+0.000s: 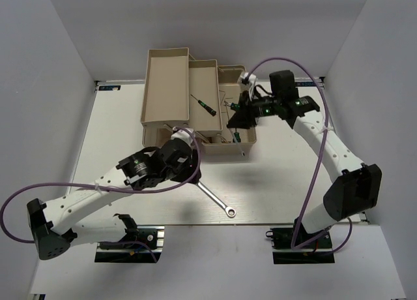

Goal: Sort the tools into containers

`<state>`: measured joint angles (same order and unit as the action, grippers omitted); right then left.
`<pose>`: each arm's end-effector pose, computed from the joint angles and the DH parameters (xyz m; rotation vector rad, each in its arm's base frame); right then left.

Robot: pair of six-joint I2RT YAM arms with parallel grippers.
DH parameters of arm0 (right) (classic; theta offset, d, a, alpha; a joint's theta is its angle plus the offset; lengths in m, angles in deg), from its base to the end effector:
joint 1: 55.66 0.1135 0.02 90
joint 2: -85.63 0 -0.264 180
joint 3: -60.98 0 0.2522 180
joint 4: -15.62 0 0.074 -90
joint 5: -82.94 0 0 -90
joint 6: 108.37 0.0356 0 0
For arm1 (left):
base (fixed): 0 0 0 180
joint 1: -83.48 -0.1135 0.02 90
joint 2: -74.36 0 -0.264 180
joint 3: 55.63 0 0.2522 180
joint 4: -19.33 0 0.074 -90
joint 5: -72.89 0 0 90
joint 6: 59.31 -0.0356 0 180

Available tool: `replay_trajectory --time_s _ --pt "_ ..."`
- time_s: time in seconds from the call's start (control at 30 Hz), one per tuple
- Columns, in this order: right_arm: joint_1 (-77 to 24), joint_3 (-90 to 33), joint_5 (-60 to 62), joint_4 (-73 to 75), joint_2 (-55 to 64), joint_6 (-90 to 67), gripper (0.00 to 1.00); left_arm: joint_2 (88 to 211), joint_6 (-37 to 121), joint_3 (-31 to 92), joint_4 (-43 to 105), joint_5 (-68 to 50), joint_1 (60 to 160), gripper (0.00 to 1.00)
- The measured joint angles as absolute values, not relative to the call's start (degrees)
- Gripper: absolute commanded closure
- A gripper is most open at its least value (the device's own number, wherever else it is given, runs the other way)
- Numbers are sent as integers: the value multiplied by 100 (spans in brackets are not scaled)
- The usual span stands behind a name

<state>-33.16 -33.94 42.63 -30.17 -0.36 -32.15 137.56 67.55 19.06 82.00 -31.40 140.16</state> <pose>0.2929 0.1507 0.3578 -1.1033 1.8234 1.0375 0.1261 -0.1758 0.3148 0.3177 2.4522 -0.4221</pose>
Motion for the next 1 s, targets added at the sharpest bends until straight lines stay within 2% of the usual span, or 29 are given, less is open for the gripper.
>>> replay_trajectory --time_s 0.27,0.57,0.73,0.97,1.0 --pt "-3265 -4881 4792 -1019 -1332 -406 100 13435 7172 1890 8434 -3293 14016 26" --pt "-2900 -7025 4239 1252 -3426 2852 100 13203 7542 1890 8676 -3551 14016 26" --pt "-2531 -7794 3841 1671 -4021 3506 100 13026 7778 1890 8753 -3660 14016 26" --pt "-2172 -7814 3421 1730 -4447 3281 100 13275 7979 1893 8849 -3734 14016 24" --pt "-2151 -7814 3380 1669 -4541 3185 90 13387 7992 1895 8858 -3736 14019 24"
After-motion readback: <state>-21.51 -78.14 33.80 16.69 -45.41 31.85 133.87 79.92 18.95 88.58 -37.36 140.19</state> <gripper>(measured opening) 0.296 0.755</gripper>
